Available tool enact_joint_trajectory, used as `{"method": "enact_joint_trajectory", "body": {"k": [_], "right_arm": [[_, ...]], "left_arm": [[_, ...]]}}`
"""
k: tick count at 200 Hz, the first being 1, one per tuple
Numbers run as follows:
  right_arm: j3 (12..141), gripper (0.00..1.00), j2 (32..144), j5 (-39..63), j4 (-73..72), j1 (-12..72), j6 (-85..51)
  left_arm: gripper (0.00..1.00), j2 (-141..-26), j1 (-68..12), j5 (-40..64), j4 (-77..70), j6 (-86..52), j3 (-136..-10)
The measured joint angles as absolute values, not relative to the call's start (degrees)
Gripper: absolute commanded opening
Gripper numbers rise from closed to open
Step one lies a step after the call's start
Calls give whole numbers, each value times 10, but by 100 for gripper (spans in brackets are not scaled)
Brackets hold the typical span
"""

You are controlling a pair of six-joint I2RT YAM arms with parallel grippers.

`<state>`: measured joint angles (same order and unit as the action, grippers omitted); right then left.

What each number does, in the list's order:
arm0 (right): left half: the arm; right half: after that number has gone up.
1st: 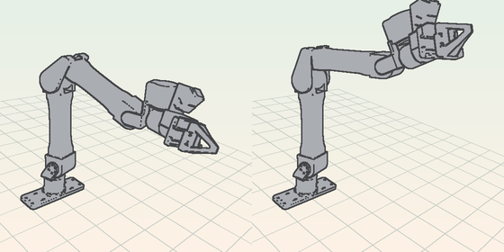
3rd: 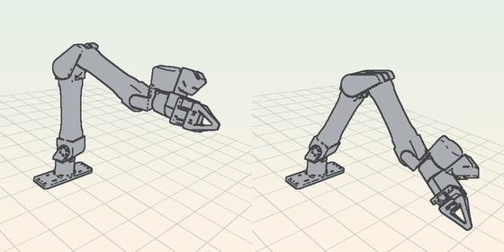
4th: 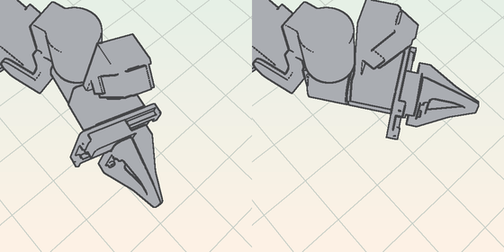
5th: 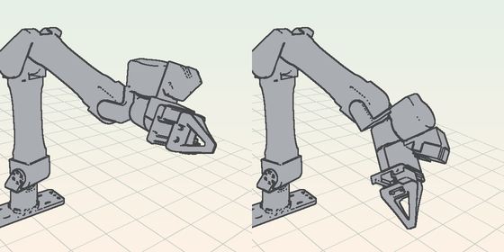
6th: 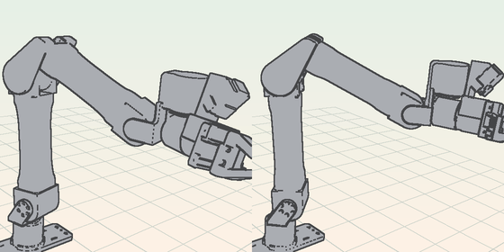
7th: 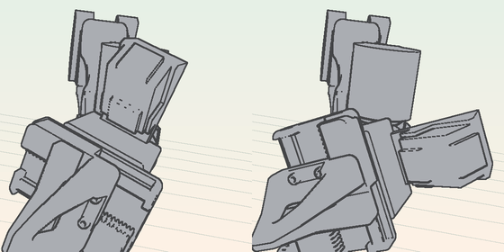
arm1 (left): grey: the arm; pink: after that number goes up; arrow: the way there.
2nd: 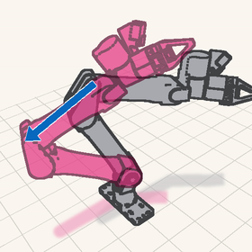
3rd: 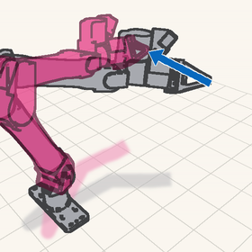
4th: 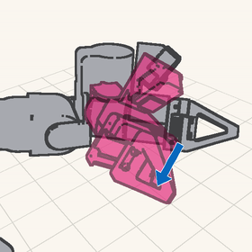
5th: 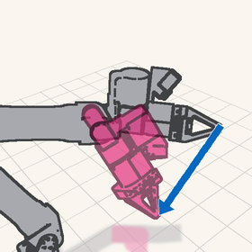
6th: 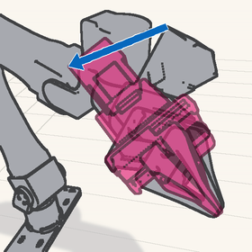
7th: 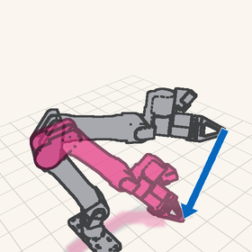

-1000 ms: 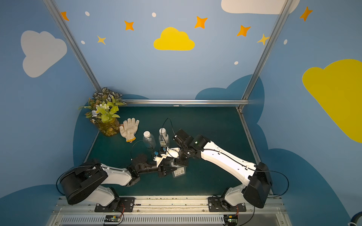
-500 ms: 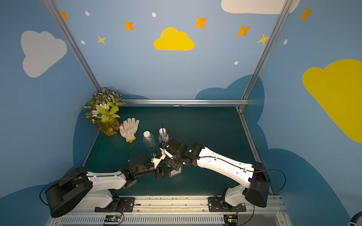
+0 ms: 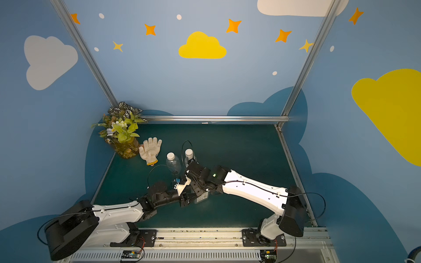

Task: Screw on the bottle caps
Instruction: Screw the bottle cap onto the plastic bottle.

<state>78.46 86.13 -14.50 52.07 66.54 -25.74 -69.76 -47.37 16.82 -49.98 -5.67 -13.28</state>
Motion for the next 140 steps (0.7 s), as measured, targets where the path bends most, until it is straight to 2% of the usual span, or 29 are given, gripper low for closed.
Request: {"method": "enact_joint_trajectory", "body": {"k": [25, 47, 93, 128, 140], "right_arm": [[808, 66, 843, -136, 544, 652, -221], [808, 76, 796, -134, 551, 633, -179], [769, 76, 703, -56, 537, 577, -46], [683, 94, 652, 57, 491, 576, 147], [655, 94, 641, 84, 472, 576, 206]], "left_arm": [[3, -695, -469, 165, -487, -55, -131], [3, -695, -467, 168, -487, -53, -130], [3, -697, -465, 188, -484, -44, -132], [3, -698, -465, 227, -477, -38, -134], [3, -698, -465, 237, -475, -38, -135]]}}
